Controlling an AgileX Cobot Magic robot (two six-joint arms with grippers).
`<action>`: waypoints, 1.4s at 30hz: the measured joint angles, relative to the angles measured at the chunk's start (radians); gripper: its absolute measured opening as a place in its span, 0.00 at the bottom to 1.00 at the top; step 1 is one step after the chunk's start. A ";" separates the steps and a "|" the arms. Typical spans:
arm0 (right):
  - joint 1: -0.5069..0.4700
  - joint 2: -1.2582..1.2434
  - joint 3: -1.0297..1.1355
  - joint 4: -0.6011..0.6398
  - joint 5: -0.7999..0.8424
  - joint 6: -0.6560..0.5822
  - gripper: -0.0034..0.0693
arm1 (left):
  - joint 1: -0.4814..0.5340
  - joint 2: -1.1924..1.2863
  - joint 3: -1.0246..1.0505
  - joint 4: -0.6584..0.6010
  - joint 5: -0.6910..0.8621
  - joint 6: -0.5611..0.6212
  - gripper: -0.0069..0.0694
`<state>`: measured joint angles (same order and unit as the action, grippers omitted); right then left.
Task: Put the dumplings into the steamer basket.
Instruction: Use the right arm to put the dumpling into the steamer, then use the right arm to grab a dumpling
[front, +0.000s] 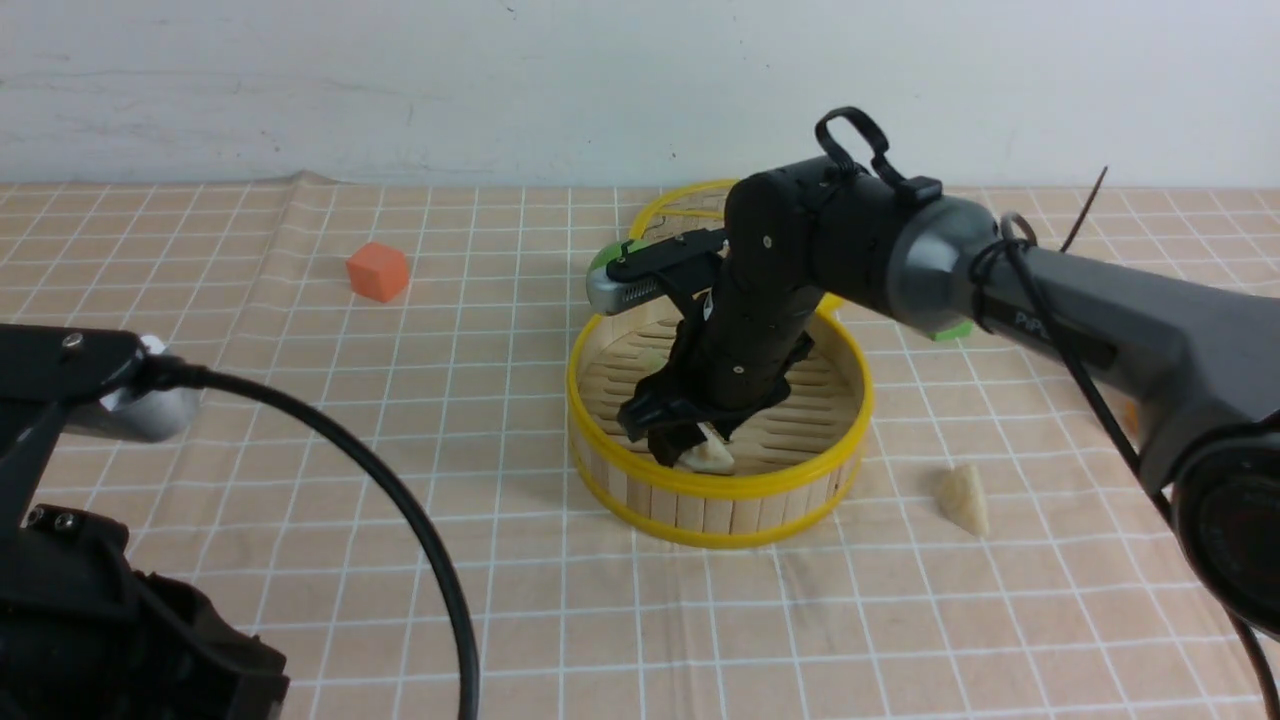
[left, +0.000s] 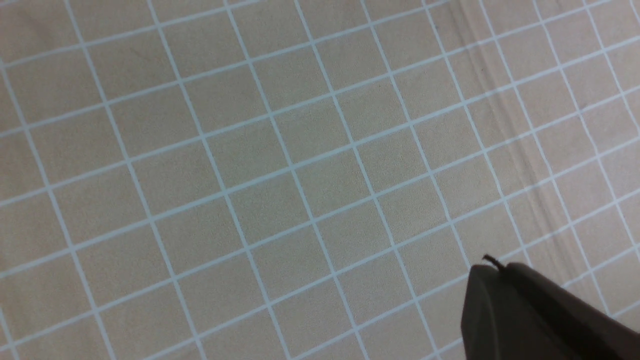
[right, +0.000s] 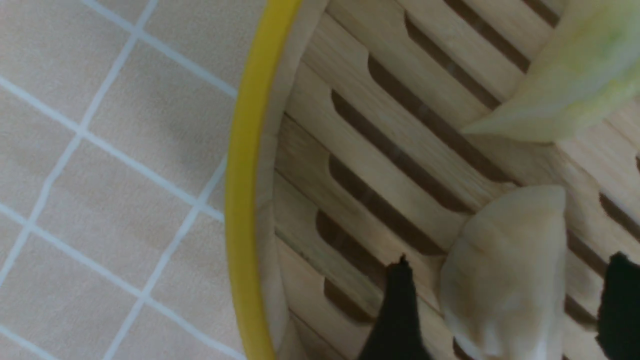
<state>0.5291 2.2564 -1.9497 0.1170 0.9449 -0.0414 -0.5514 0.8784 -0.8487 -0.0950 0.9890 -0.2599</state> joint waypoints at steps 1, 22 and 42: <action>0.000 -0.005 -0.014 0.000 0.027 0.004 0.80 | 0.000 0.000 0.000 0.000 0.000 0.000 0.07; -0.259 -0.483 0.441 -0.097 0.190 0.089 0.70 | 0.000 0.000 0.000 0.000 -0.008 0.027 0.09; -0.308 -0.229 0.550 -0.096 -0.227 0.166 0.49 | 0.000 0.000 0.000 -0.003 0.033 0.027 0.10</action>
<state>0.2215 2.0274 -1.3998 0.0215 0.7179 0.1245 -0.5514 0.8784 -0.8487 -0.0981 1.0222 -0.2327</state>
